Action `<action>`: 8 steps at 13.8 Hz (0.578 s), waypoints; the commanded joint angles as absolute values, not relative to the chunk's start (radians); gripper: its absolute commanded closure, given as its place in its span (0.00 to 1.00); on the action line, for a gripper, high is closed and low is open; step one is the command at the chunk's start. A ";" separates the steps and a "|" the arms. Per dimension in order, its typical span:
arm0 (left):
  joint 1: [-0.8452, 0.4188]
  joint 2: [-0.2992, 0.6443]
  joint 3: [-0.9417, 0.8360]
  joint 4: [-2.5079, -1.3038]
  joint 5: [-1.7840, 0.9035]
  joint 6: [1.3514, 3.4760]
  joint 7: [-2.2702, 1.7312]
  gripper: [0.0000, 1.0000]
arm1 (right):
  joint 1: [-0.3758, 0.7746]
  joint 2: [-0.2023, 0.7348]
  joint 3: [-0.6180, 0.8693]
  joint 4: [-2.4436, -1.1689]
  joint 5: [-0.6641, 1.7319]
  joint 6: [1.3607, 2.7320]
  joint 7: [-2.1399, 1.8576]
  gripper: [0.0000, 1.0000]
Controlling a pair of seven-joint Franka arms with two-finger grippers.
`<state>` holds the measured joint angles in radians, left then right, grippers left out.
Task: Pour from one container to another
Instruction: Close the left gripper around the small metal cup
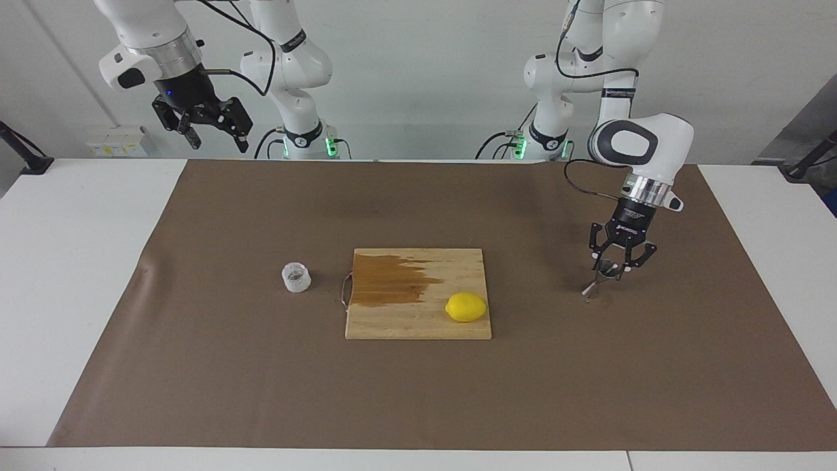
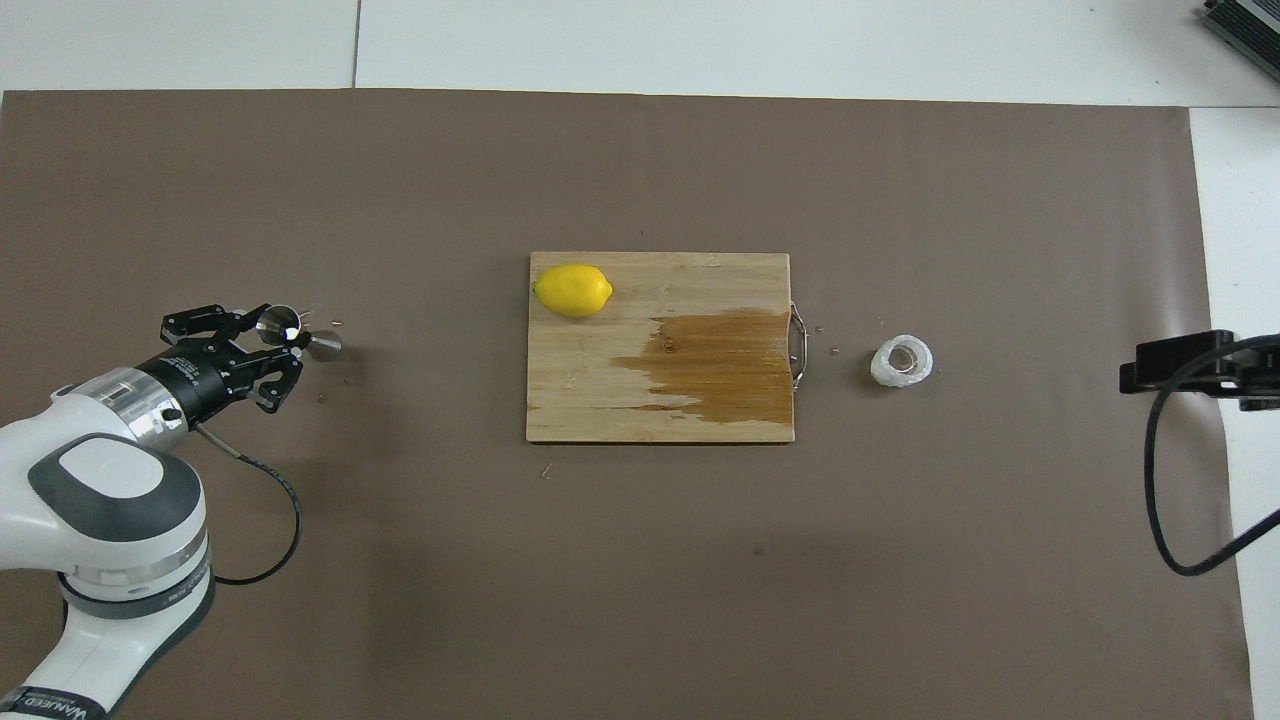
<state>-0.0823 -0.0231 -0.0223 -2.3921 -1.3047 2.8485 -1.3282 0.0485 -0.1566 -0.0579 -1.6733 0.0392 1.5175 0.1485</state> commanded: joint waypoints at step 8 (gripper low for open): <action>-0.084 -0.017 -0.018 -2.344 -1.319 2.801 -1.335 1.00 | 0.040 -0.166 -0.054 -1.678 0.035 1.508 0.147 0.00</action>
<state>-0.0823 -0.0230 -0.0227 -2.3792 -1.3047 2.8394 -1.3282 0.0485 -0.1566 -0.0579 -1.6733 0.0392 1.5175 0.1485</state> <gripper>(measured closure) 0.485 0.000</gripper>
